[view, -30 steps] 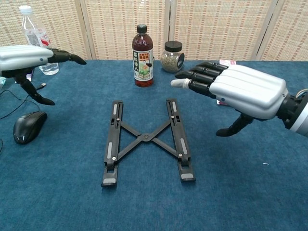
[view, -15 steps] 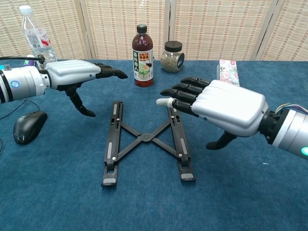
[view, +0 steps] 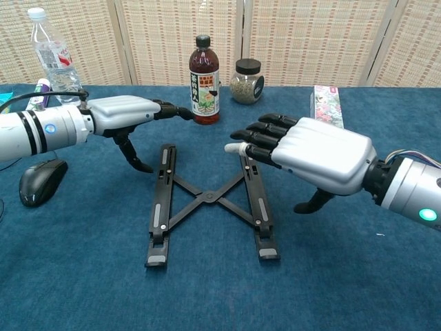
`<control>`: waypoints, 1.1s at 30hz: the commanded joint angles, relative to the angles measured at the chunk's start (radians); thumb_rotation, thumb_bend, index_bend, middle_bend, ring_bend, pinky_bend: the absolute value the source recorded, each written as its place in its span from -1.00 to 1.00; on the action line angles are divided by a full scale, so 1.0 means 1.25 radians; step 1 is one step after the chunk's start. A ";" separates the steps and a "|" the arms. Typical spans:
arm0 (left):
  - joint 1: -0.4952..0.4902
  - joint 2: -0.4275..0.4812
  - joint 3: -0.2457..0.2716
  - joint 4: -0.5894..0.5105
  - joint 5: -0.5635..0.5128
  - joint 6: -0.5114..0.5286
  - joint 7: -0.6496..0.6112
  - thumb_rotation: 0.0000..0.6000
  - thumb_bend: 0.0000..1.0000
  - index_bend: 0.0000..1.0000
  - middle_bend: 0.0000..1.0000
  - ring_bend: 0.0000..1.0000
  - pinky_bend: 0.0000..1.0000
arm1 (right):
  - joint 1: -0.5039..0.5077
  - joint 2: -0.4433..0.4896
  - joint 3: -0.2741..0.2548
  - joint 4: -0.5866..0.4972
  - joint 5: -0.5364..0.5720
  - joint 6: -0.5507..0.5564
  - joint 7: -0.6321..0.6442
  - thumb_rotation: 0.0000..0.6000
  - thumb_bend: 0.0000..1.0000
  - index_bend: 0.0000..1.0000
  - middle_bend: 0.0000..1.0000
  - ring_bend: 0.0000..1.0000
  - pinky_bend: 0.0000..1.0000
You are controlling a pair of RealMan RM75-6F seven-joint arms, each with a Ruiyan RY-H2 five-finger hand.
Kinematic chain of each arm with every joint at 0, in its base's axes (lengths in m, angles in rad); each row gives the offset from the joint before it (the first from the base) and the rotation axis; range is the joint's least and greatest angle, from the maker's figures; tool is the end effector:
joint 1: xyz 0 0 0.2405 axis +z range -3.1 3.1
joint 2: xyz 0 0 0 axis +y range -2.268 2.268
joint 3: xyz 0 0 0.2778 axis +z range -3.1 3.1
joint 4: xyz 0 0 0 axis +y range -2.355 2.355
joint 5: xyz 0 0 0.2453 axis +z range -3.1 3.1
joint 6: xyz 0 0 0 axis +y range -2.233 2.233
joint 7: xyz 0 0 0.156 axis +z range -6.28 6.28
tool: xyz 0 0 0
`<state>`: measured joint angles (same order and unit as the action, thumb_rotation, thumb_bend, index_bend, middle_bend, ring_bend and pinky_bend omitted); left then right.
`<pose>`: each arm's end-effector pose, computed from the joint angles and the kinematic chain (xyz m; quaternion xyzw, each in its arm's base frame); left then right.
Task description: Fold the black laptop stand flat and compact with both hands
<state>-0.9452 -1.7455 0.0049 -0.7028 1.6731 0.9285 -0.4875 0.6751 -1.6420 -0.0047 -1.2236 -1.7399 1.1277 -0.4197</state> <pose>-0.1813 0.4613 -0.0771 -0.8240 -0.2819 -0.3827 0.3084 -0.1789 -0.3194 -0.0867 0.8519 -0.0582 0.3649 0.3712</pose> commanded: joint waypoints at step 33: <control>0.001 -0.076 0.031 0.110 -0.030 -0.008 -0.092 1.00 -0.77 -0.95 -0.89 -1.00 -0.98 | 0.013 -0.055 -0.001 0.089 -0.005 0.011 0.012 1.00 -1.00 -1.00 -1.00 -1.00 -1.00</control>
<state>-0.9439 -1.8404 0.0434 -0.5655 1.6362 0.9191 -0.6021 0.6895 -1.7025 -0.0043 -1.1219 -1.7423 1.1382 -0.4097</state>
